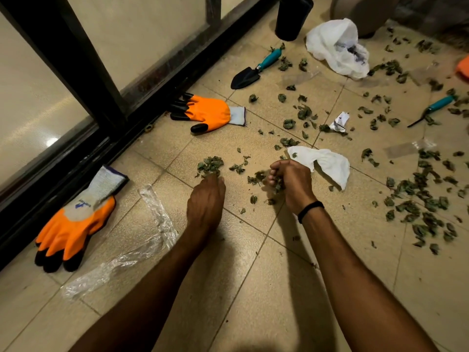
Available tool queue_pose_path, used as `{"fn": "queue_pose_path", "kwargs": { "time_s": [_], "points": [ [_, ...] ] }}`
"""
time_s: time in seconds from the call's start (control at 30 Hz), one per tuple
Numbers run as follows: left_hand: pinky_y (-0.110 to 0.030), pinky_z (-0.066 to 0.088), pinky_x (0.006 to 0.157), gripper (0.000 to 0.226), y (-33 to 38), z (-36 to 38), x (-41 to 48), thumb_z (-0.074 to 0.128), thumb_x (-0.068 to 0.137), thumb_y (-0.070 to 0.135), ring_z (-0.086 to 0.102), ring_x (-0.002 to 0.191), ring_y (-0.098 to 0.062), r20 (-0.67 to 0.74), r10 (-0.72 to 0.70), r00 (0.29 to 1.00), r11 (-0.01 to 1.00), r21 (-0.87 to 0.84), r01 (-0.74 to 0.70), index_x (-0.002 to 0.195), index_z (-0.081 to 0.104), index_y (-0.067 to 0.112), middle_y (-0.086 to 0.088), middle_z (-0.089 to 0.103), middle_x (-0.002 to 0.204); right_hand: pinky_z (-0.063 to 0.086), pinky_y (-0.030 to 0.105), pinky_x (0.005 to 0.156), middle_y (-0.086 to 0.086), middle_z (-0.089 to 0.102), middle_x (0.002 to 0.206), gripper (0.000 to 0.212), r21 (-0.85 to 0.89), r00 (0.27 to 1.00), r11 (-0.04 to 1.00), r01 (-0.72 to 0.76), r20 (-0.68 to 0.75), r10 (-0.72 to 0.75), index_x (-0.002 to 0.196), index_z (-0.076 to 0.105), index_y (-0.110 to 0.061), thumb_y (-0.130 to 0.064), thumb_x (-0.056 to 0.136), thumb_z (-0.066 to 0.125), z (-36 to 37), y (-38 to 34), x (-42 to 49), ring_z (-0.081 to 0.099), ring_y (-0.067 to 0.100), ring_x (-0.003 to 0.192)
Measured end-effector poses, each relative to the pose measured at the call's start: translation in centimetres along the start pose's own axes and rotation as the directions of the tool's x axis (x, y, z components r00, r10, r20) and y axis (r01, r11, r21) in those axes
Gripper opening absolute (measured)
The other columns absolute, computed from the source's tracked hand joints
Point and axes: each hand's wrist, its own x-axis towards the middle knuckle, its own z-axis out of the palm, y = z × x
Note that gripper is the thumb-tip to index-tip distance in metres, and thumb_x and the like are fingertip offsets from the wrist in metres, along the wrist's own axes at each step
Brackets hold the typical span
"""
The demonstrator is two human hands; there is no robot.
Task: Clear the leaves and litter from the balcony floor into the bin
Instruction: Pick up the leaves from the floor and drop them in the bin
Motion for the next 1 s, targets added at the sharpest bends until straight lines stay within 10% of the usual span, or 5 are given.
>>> {"fn": "queue_pose_path", "kwargs": {
  "time_s": [0.23, 0.53, 0.67, 0.8, 1.0],
  "points": [
    [-0.029, 0.043, 0.058, 0.021, 0.6, -1.9, 0.6, 0.05, 0.1, 0.028, 0.06, 0.066, -0.015, 0.246, -0.368, 0.897, 0.647, -0.625, 0.437, 0.09, 0.058, 0.011, -0.003, 0.07, 0.078, 0.044, 0.031, 0.062, 0.0, 0.064, 0.072, 0.038, -0.357, 0.989, 0.933, 0.04, -0.121, -0.089, 0.085, 0.067, -0.01, -0.045, 0.091, 0.055, -1.4, 1.3, 1.7, 0.055, 0.017, 0.065],
    [-0.02, 0.022, 0.041, 0.018, 1.7, -2.2, 2.0, 0.04, 0.098, 0.017, 0.027, 0.052, -0.009, 0.747, -0.307, 0.59, -0.362, -0.665, 0.654, 0.088, 0.054, 0.011, 0.002, 0.043, 0.065, 0.048, 0.036, 0.069, 0.003, 0.053, 0.102, 0.04, -0.898, 0.809, 0.122, 0.422, 0.312, -0.498, 0.111, 0.05, -0.023, -0.059, 0.099, 0.036, 2.4, 7.7, -1.5, 0.051, 0.022, 0.089],
    [-0.022, 0.019, 0.041, 0.035, 2.1, -2.4, 2.2, 0.055, 0.095, 0.045, 0.025, 0.045, -0.01, 0.636, -0.423, 0.645, -0.08, -0.736, 0.673, 0.07, 0.047, 0.023, 0.007, 0.037, 0.057, 0.045, 0.035, 0.069, 0.001, 0.056, 0.089, 0.036, -0.818, 0.855, 0.436, 0.374, 0.121, -0.505, 0.097, 0.051, -0.017, -0.047, 0.104, 0.034, 1.5, 6.9, -1.1, 0.052, 0.019, 0.08],
    [-0.031, 0.031, 0.054, 0.048, 3.1, -1.7, 2.7, 0.055, 0.097, 0.056, 0.041, 0.052, -0.015, 0.22, -0.25, 0.943, 0.796, -0.508, 0.329, 0.068, 0.048, 0.018, 0.005, 0.045, 0.057, 0.037, 0.028, 0.062, -0.001, 0.058, 0.079, 0.034, -0.633, 0.873, 0.724, 0.274, -0.152, -0.464, 0.09, 0.05, -0.015, -0.045, 0.102, 0.044, -0.4, 5.1, -0.5, 0.056, 0.019, 0.075],
    [-0.033, 0.039, 0.056, 0.02, 4.7, 1.2, 3.3, 0.043, 0.104, 0.015, 0.058, 0.069, -0.023, 0.117, -0.066, 0.991, 0.994, -0.076, 0.075, 0.124, 0.04, 0.013, -0.01, 0.064, 0.092, 0.038, 0.03, 0.077, 0.016, 0.057, 0.109, 0.035, -0.77, 0.831, 0.623, 0.136, -0.253, -0.495, 0.112, 0.054, -0.006, -0.036, 0.106, 0.037, -3.2, 5.1, 1.6, 0.057, 0.031, 0.098]
  ]
}}
